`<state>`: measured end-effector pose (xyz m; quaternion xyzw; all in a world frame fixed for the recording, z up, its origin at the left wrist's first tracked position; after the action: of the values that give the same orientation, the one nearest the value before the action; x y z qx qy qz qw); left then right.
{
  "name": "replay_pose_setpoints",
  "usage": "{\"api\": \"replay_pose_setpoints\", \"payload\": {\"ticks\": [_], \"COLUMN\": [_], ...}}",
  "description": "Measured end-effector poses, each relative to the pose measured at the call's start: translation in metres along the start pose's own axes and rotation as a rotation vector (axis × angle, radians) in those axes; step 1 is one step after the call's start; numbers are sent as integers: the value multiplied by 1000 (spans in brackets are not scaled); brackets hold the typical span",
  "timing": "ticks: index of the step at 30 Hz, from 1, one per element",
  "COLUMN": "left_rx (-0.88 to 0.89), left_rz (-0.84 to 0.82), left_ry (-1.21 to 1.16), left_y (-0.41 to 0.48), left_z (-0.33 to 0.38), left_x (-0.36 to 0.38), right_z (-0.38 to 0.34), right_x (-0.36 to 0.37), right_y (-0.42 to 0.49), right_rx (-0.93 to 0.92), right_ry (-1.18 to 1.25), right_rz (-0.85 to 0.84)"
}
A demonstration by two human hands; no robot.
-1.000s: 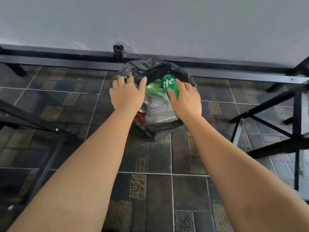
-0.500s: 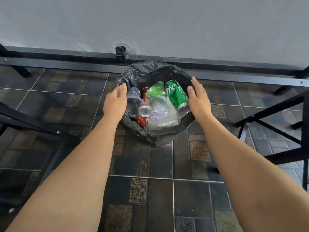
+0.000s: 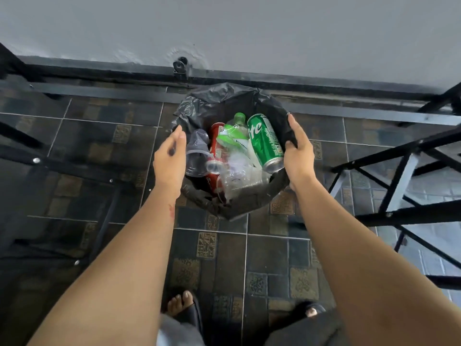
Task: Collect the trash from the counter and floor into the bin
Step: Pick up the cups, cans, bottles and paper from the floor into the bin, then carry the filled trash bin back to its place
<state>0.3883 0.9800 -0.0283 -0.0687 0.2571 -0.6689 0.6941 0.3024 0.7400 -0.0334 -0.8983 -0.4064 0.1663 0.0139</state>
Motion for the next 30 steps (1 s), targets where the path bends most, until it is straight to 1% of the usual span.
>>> {"api": "replay_pose_setpoints", "payload": {"ticks": [2,3,6,8,11,16,19,22,28,30], "left_rx": [-28,-37,-49,-99,-176,-166,-166,-160,-79,-61], "left_rz": [-12,-21,-28,-20,-34,-61,-74,-122,-228,-284], "left_ry": [-13,-20,8,11,-35,31,54,66,101,128], "left_y": [-34,-43,-98,-142,-205,-299,-345,-386,-466,-492], "left_z": [33,38,93,134,192,265,288,298,291,286], "left_x": [-12,-16,-34,-46,-62,-85,-96,-107,-130,-132], "right_z": [-40,-48,-109,-154,-213,-289,-317,-328,-331,-326], "right_x": [-23,-29,-67,-98,-141,-205,-234,-258,-306,-324], "right_y": [-20,-28,-61,-86,-127,-194,-228,-268,-356,-385], "right_rx": [27,27,42,70,144,169,169,160,144,170], "right_ry": [0,-17,-36,-51,8,34,37,55,58,74], "right_rz": [-14,-6,-7,2,15,66,97,140,240,285]}}
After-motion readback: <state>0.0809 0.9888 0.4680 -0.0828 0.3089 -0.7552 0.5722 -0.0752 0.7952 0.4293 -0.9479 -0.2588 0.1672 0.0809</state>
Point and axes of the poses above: each hand's wrist, its own y-axis towards the middle knuckle, its own x-axis out of the palm, z = x × y, the point moved 1 cm from there along y, towards the middle knuckle, and after that the axes turned 10 degrees about -x, right-handed, at the moved point
